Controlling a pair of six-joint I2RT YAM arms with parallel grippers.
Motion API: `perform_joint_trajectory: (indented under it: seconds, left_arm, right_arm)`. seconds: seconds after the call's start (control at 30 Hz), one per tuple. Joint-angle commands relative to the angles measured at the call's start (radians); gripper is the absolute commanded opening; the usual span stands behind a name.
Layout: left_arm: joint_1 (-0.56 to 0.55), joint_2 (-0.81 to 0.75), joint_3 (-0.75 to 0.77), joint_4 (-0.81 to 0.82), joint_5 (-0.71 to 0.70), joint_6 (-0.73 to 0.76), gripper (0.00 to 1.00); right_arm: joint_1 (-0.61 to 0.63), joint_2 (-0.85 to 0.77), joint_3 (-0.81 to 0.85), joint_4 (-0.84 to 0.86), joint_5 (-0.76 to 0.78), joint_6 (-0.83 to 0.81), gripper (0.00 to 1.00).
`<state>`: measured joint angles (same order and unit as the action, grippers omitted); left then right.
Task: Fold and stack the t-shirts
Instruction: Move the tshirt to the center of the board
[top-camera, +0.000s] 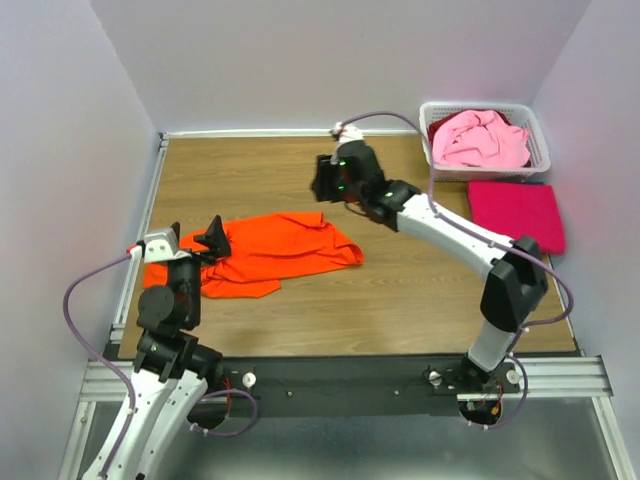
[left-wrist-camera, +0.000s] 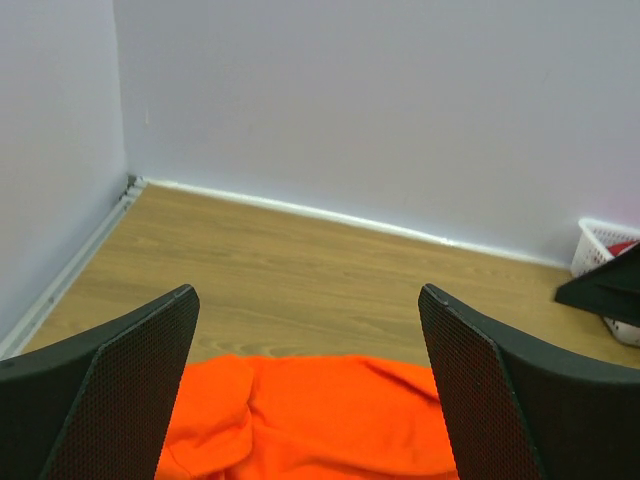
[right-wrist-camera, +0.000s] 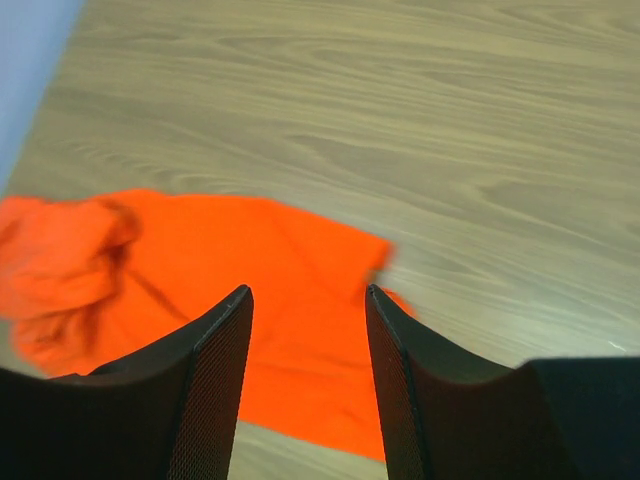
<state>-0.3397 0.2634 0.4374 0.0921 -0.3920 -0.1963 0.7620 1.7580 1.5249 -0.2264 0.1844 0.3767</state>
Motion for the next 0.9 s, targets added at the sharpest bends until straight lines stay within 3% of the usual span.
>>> perform_joint_trajectory:
  seconds: [0.0, 0.17, 0.3, 0.6, 0.77, 0.87]
  left_arm:
    - [0.007, 0.094, 0.024, -0.009, 0.028, -0.054, 0.98]
    - [0.007, 0.252, 0.058, -0.077, 0.097, -0.172, 0.98]
    - [0.007, 0.373, 0.067, -0.123, 0.131, -0.294, 0.98]
    - [0.01, 0.615, 0.089, -0.141, 0.176, -0.371, 0.99]
    - [0.057, 0.668, 0.073, -0.129, 0.185, -0.41, 0.99]
    - [0.091, 0.674, 0.058, -0.123, 0.202, -0.44, 0.99]
  right_arm:
    - [-0.081, -0.051, -0.173, -0.028, -0.095, 0.001, 0.56]
    - [-0.092, -0.011, -0.272, -0.025, -0.235, -0.05, 0.58]
    - [-0.092, 0.053, -0.292, -0.027, -0.338, -0.078, 0.71]
    - [-0.092, 0.139, -0.318, -0.025, -0.264, -0.139, 0.76]
    - [-0.092, 0.187, -0.305, -0.025, -0.263, -0.148, 0.67]
    - [-0.095, 0.202, -0.302, -0.027, -0.235, -0.153, 0.54]
